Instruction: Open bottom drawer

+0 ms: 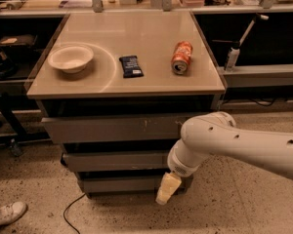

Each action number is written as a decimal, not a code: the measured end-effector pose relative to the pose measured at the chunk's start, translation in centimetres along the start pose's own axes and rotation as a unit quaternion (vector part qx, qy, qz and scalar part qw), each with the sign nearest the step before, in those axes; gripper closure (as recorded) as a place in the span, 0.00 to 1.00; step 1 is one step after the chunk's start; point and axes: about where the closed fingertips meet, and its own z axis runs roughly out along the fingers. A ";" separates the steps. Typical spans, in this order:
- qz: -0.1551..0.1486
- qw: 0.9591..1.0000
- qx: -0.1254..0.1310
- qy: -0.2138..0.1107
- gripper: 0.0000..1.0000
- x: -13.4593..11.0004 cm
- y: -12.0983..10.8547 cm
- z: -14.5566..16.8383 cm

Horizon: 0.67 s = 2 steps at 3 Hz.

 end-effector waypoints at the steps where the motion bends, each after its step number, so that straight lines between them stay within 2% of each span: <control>1: 0.000 1.000 0.000 0.000 0.00 0.0 0.0 0.0; 2: 0.004 1.000 -0.010 -0.002 0.00 0.8 -0.5 1.4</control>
Offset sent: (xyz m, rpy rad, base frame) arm 0.0097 -0.0131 -0.0445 0.0361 0.0514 -0.0098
